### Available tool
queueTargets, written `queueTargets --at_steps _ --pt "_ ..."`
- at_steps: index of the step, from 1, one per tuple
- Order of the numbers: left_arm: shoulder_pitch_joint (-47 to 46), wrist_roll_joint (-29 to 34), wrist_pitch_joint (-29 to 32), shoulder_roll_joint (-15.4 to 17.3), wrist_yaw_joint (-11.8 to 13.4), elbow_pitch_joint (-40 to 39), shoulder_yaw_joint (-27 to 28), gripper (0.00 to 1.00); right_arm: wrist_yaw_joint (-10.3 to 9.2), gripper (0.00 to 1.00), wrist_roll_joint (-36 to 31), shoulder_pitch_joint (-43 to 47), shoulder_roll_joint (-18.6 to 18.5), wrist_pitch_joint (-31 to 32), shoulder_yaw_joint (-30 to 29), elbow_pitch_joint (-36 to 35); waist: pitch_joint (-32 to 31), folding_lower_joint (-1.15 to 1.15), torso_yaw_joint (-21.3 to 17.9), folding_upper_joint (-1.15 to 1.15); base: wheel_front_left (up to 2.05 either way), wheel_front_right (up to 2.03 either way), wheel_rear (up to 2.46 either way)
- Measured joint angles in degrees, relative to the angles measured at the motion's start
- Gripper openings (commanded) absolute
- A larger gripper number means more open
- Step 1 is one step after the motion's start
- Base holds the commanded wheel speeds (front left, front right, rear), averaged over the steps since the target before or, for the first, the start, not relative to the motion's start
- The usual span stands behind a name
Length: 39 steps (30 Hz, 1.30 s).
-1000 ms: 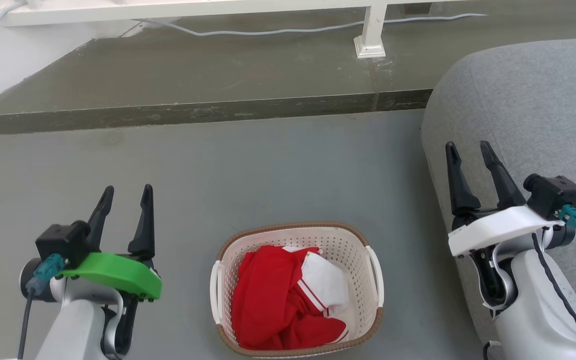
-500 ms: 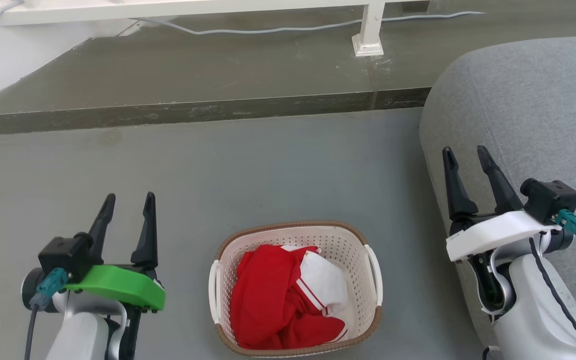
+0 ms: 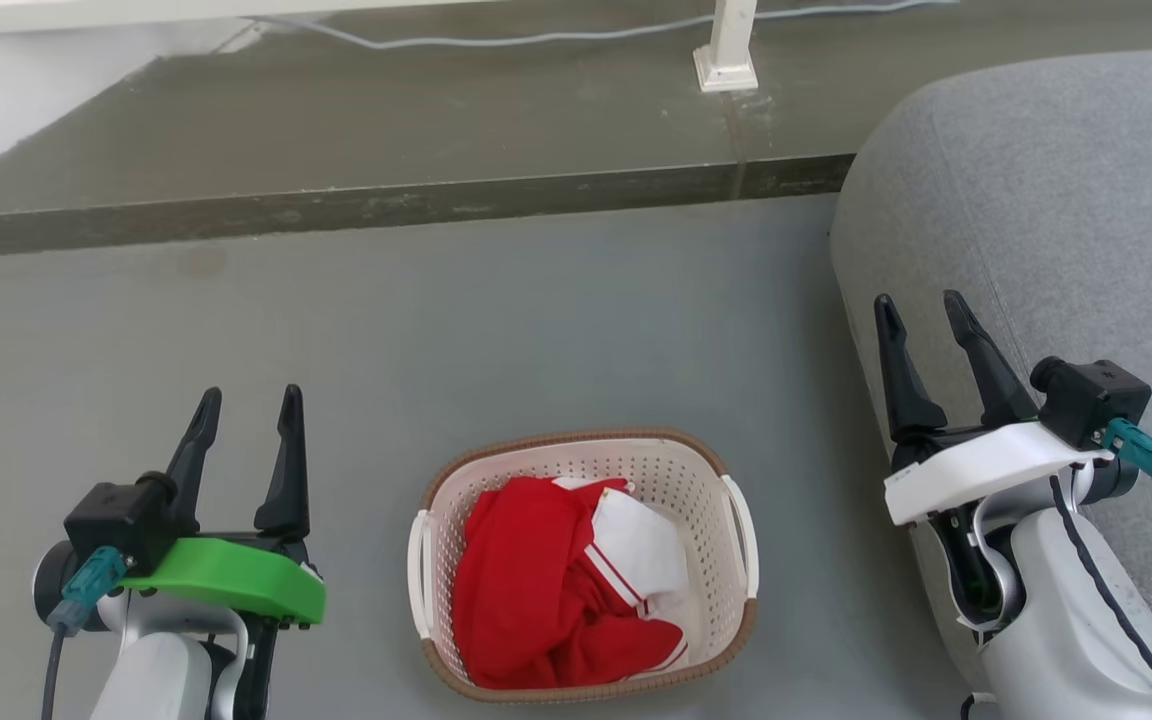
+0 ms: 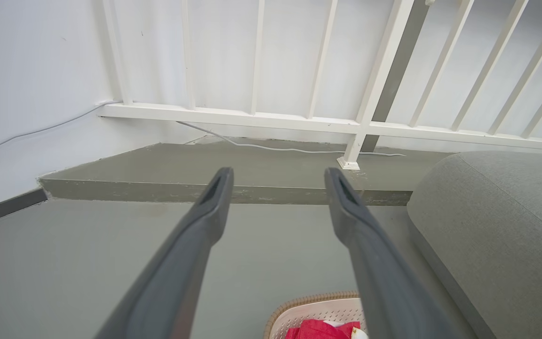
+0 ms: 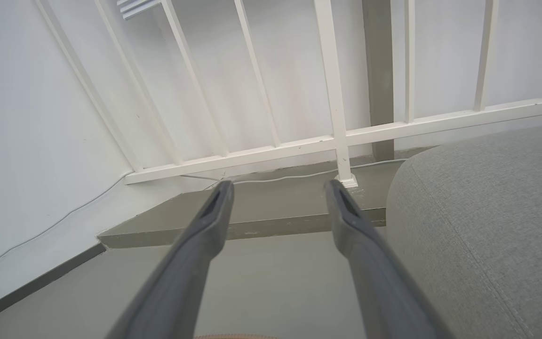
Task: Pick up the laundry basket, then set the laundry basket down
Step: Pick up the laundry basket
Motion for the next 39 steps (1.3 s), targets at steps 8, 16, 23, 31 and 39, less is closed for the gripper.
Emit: queueTargets --at_steps 8,16,23,31,39 --pt "0.01 1.08 0.0 -0.2 -0.03 -0.91 0.31 1.0 0.0 1.0 0.0 0.0 0.0 0.0 -0.16 -0.16 1.91 0.0 -0.67 0.0 0.0 0.0 0.0" --pt "-0.05 1.75 0.0 -0.32 -0.76 -0.51 -0.4 1.0 0.0 1.0 0.02 0.0 0.01 0.0 -0.97 1.23 5.59 0.0 -1.08 0.0 0.0 0.0 0.0" --pt "-1.15 1.77 0.0 -0.33 -1.3 2.02 -1.54 1.0 0.0 1.0 0.11 -0.24 0.02 0.0 -1.11 3.32 9.86 0.0 -1.03 0.0 0.0 0.0 0.0" --pt "-5.95 1.75 0.0 -0.33 -1.9 6.22 -2.44 1.0 0.01 1.0 0.66 -3.72 0.01 0.0 0.09 6.45 15.29 0.0 -0.69 0.0 0.0 0.0 0.0" --pt "-11.18 1.53 0.29 -0.57 -2.55 11.29 -4.01 1.0 0.01 1.0 0.92 -7.14 0.0 0.01 1.38 11.54 20.6 0.0 -0.04 0.0 0.0 0.0 0.0"
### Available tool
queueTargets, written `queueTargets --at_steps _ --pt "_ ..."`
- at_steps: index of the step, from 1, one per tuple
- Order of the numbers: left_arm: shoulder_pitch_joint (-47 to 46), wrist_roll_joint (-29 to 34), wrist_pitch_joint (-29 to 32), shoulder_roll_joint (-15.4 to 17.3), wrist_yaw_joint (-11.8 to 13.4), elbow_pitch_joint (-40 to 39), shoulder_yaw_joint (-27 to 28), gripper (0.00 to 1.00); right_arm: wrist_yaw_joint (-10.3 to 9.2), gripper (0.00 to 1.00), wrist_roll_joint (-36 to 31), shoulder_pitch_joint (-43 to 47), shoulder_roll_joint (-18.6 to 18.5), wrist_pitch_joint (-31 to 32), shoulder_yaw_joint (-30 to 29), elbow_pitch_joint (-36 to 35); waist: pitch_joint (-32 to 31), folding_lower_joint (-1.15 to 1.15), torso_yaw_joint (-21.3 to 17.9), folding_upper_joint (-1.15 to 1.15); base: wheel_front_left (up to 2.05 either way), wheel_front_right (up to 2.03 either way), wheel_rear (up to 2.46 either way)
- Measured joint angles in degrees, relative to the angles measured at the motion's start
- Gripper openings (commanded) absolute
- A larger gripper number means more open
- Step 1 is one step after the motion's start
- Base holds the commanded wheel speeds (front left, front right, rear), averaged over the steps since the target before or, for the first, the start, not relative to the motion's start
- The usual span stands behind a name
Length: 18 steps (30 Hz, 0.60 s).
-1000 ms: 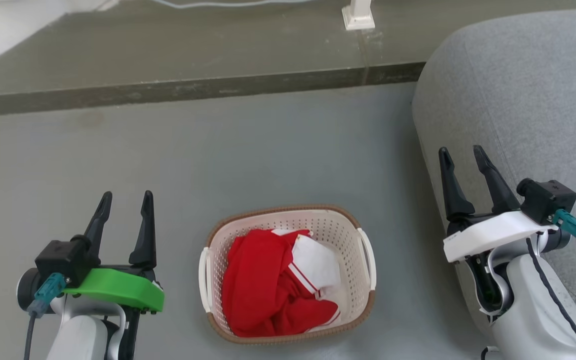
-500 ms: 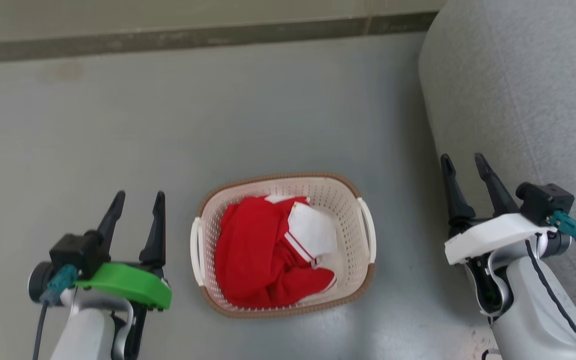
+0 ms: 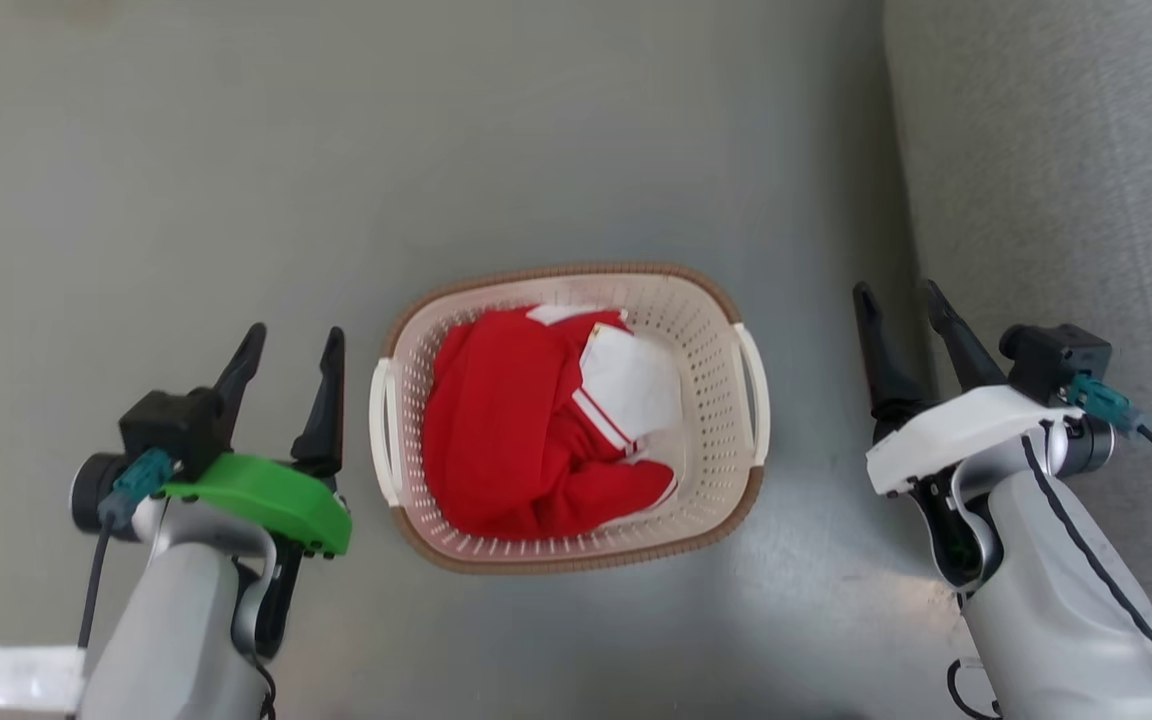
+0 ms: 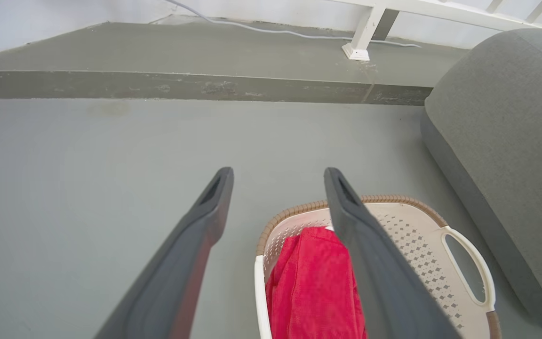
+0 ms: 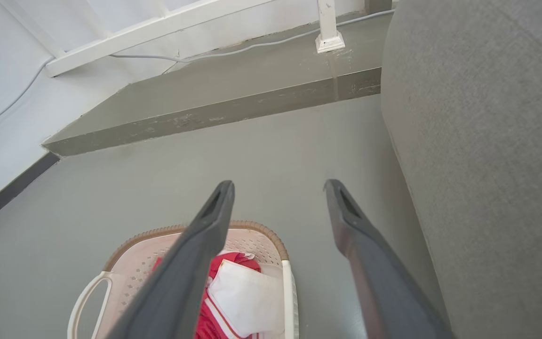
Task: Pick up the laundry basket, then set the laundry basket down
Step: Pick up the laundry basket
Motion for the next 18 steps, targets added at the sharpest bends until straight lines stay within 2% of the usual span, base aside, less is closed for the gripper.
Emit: queueTargets --at_steps 18 --pt "-12.51 -3.67 5.17 -1.63 -0.54 14.16 -3.34 1.0 0.0 1.0 0.76 -9.18 -0.53 3.16 4.27 12.54 11.64 0.01 1.79 0.0 0.0 0.0 0.0"
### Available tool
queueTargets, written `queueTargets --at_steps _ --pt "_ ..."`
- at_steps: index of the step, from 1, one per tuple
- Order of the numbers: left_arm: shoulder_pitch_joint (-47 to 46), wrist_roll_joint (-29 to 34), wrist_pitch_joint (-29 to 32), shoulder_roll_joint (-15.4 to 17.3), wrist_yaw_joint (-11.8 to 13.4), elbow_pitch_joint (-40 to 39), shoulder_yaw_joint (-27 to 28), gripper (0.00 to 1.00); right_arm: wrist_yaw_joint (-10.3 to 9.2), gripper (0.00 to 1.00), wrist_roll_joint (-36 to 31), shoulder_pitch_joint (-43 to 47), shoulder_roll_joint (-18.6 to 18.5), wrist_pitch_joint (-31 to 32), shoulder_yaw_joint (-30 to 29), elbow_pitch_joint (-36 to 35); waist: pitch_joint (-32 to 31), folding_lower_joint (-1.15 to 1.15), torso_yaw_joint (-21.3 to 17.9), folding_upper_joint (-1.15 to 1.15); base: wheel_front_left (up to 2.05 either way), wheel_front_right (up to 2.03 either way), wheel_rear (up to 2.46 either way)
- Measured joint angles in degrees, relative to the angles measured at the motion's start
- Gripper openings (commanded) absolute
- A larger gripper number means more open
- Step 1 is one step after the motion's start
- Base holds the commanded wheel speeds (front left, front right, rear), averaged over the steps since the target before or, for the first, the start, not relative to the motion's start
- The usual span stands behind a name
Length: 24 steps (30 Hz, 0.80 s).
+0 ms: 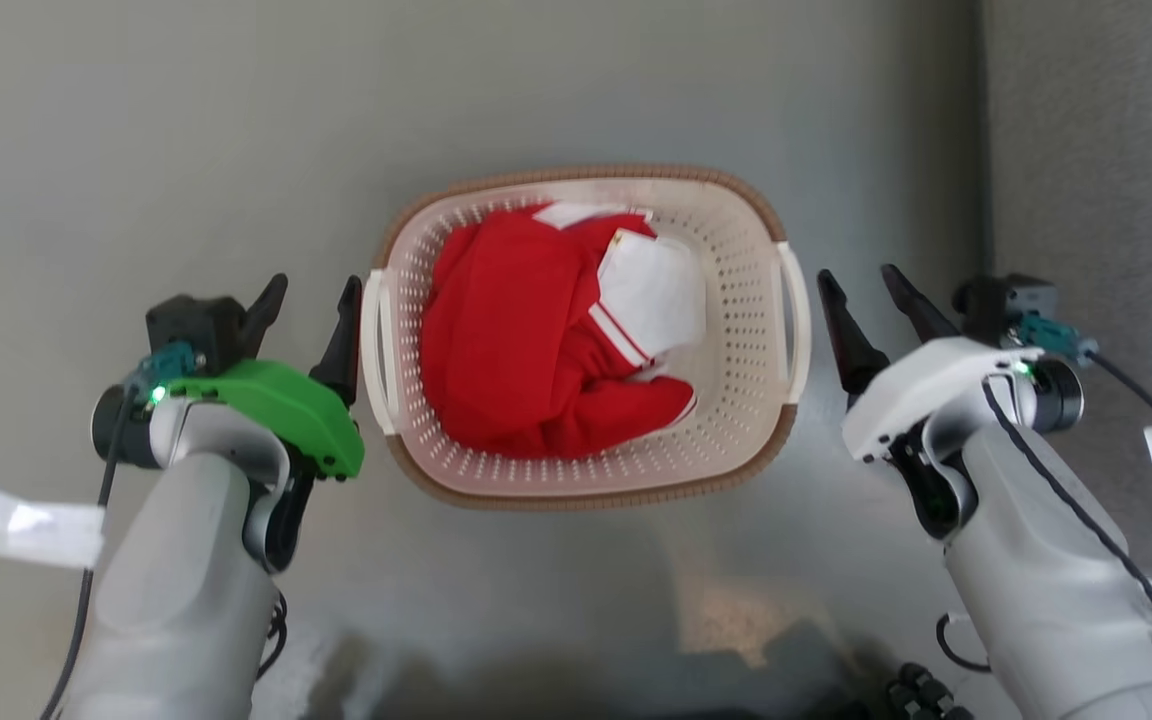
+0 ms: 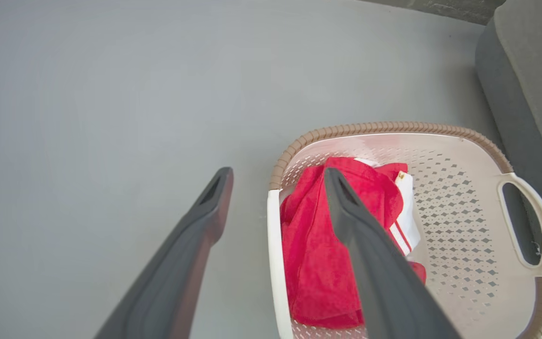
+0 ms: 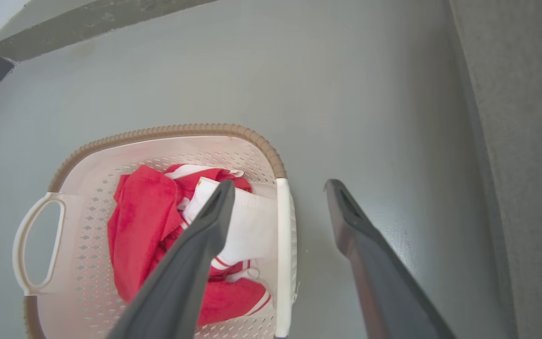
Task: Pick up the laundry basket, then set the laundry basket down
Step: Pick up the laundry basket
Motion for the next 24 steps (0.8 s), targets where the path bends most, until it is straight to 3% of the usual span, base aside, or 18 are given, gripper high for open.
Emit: queueTargets --at_steps 24 --pt "-12.68 -7.12 5.93 -1.45 -0.04 12.32 -7.86 1.0 0.0 1.0 3.04 -13.06 -0.26 3.09 6.21 10.67 14.37 0.0 0.8 0.0 0.0 0.0 0.0"
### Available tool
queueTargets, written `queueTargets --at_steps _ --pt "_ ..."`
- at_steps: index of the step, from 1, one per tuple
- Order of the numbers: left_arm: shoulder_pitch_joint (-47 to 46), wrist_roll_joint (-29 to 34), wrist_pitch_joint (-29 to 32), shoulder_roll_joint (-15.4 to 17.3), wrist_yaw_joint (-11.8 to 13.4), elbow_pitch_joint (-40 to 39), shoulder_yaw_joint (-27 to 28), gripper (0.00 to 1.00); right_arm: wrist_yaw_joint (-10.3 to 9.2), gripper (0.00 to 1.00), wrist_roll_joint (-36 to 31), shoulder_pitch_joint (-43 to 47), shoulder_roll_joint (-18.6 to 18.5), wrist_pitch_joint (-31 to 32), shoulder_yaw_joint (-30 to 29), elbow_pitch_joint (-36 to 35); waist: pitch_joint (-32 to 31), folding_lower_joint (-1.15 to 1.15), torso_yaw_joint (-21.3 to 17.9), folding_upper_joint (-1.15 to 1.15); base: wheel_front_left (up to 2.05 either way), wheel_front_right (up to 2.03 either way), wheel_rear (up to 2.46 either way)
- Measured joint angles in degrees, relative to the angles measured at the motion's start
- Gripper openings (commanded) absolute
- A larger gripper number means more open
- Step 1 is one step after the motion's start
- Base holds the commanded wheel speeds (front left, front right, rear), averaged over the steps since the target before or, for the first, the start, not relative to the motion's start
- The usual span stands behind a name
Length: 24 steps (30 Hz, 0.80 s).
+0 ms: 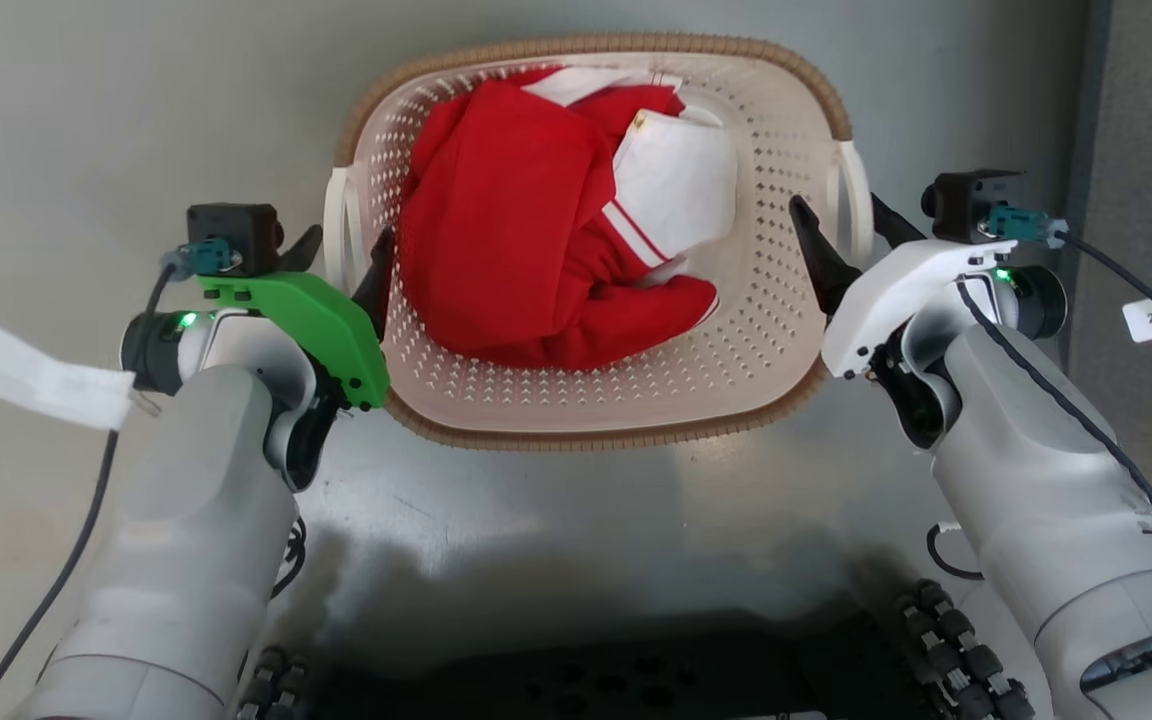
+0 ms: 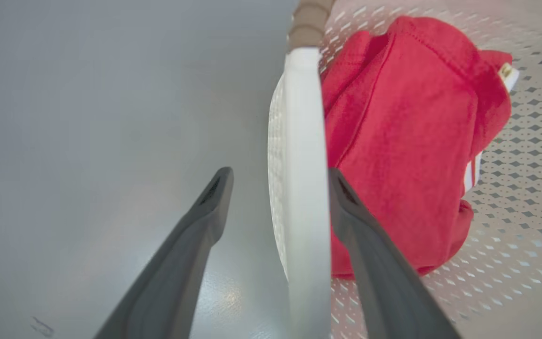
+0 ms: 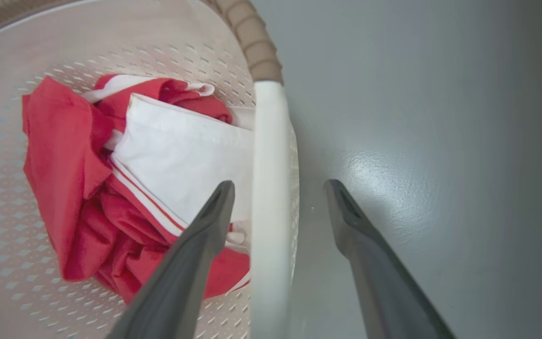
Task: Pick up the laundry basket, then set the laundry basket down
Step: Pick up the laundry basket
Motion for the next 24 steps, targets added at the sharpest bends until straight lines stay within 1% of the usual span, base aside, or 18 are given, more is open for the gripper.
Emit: queueTargets --at_steps 7,8,9,10,11,12,13,14,15,24 --pt "-1.57 -2.59 0.03 -0.27 0.0 1.72 -2.23 1.0 0.0 1.0 0.81 -1.57 -0.04 -0.04 1.4 2.25 1.53 0.0 0.72 0.0 0.0 0.0 0.0" --pt "-1.73 -2.88 0.03 -0.27 0.0 1.97 -2.57 0.96 0.0 1.0 1.01 -1.93 -0.02 -0.2 1.64 2.4 1.59 0.0 0.79 0.0 0.0 0.0 0.0" --pt "-1.77 -3.04 0.03 -0.27 0.0 2.16 -2.85 0.96 0.0 1.0 1.01 -2.34 -0.03 -0.22 1.92 2.6 1.63 0.0 0.85 0.0 0.0 0.0 0.0" --pt "-1.77 -3.2 0.03 -0.29 0.0 2.3 -3.05 0.83 0.0 1.0 1.01 -2.61 -0.03 -0.44 2.19 2.72 1.64 0.0 0.88 0.0 0.0 0.0 0.0" --pt "-1.81 -3.48 0.03 -0.3 0.0 2.4 -3.25 0.58 0.0 0.89 1.04 -2.79 -0.04 -0.8 2.45 2.85 1.64 0.0 0.9 0.0 0.0 0.0 0.0" --pt "-1.9 -3.6 0.03 -0.3 0.0 2.52 -3.49 0.34 0.0 0.59 1.14 -2.96 -0.03 -0.99 2.66 3.04 1.63 0.0 0.91 0.0 0.0 0.0 0.0" --pt "-2.0 -3.86 0.03 -0.32 -0.09 2.6 -3.86 0.0 0.0 0.38 1.26 -3.11 -0.03 -1.32 2.82 3.26 1.62 0.0 0.92 0.0 0.0 0.0 0.0" --pt "-2.15 -4.15 0.03 -0.55 -0.24 2.64 -4.3 0.0 0.0 0.14 1.52 -3.31 -0.04 -1.49 2.98 3.48 1.6 0.0 0.92 0.0 0.0 0.0 0.0" --pt "-2.33 -4.7 0.04 -0.86 -0.16 2.77 -4.55 0.0 0.0 0.0 1.62 -3.49 -0.04 -1.78 3.13 3.67 1.57 -0.01 0.92 0.0 0.0 0.0 0.0" --pt "-2.79 -7.12 0.12 -0.97 -0.15 4.94 -6.86 0.0 -0.09 0.0 3.86 -3.76 0.04 -3.08 4.64 5.77 0.2 0.0 0.78 0.0 0.0 0.0 0.0"
